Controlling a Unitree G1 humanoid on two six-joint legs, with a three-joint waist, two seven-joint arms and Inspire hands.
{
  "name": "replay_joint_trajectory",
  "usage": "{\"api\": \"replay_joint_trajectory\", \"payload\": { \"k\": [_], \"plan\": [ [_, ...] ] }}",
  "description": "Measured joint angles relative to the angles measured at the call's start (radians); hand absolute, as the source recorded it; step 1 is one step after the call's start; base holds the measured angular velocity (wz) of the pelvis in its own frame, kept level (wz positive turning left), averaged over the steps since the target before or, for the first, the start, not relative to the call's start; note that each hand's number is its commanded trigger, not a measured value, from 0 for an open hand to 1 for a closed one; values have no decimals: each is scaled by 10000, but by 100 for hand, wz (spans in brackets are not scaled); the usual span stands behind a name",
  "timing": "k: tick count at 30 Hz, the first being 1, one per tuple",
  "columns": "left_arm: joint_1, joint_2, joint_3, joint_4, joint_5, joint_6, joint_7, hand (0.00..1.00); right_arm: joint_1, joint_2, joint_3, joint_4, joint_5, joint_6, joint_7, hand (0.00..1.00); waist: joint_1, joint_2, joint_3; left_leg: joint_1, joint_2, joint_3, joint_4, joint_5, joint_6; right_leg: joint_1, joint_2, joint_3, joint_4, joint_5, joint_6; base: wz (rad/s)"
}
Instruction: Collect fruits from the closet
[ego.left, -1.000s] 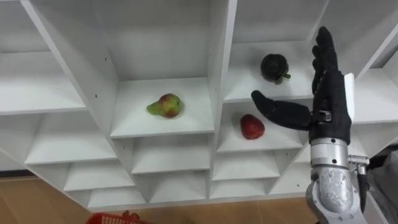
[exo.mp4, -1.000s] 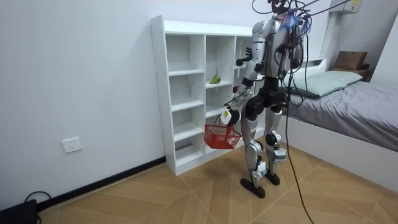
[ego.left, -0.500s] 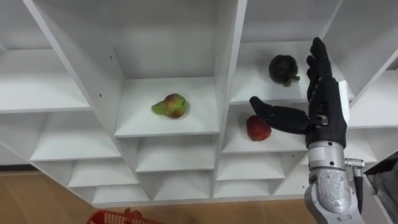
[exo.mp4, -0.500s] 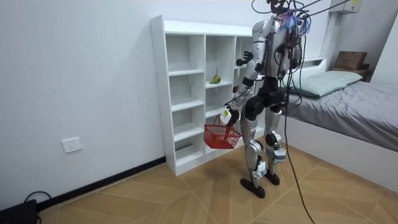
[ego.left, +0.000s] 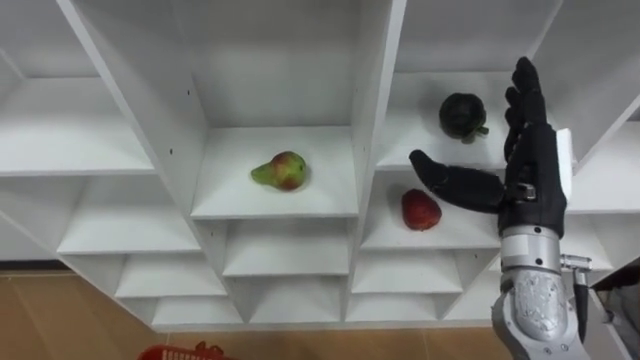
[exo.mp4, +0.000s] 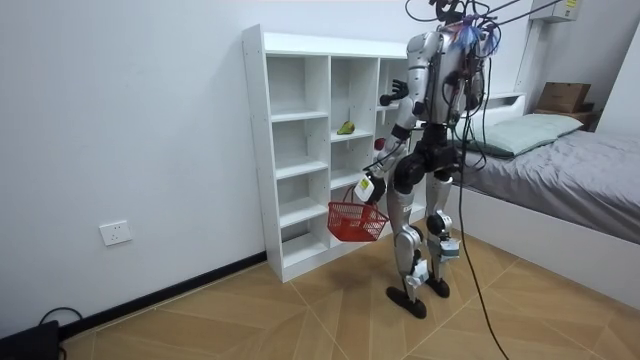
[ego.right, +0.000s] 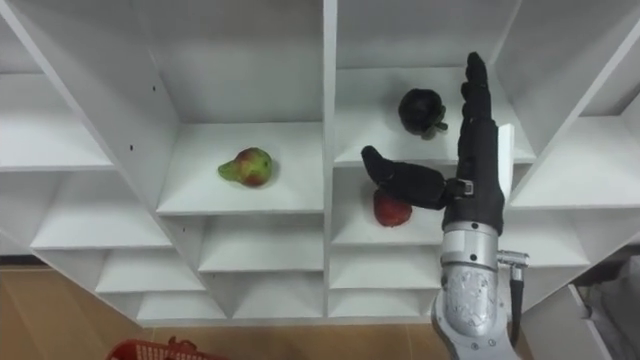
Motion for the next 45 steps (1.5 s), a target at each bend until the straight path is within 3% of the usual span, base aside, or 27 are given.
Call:
{"api": "replay_joint_trajectory", "payload": {
  "k": [13,28,39,45],
  "plan": [
    [312,24,169,-3,182,116,40,100,-206,-20,-63,426,-50,5,-197,0,84,-31,73,-9,-34,-326,33,6,8,153,-53,-414,-43,-1,3,7],
    [788,10,177,-607,231,718,55,100,-920,-33,-185,1485,437,413,-80,0,93,-33,92,25,-59,-303,15,41,34,207,-85,-440,-23,-7,12,0],
    [837,7,166,-941,217,795,139,100,-1437,-166,-772,2714,966,452,-224,0,61,-162,91,72,-163,-558,13,89,59,341,-146,-612,-40,-32,53,6],
    [896,19,185,-1067,241,803,268,100,-1473,-222,-858,2734,1284,465,-415,0,81,-309,141,91,-194,-648,21,136,94,433,-208,-677,-77,-46,78,6]
  ]
}}
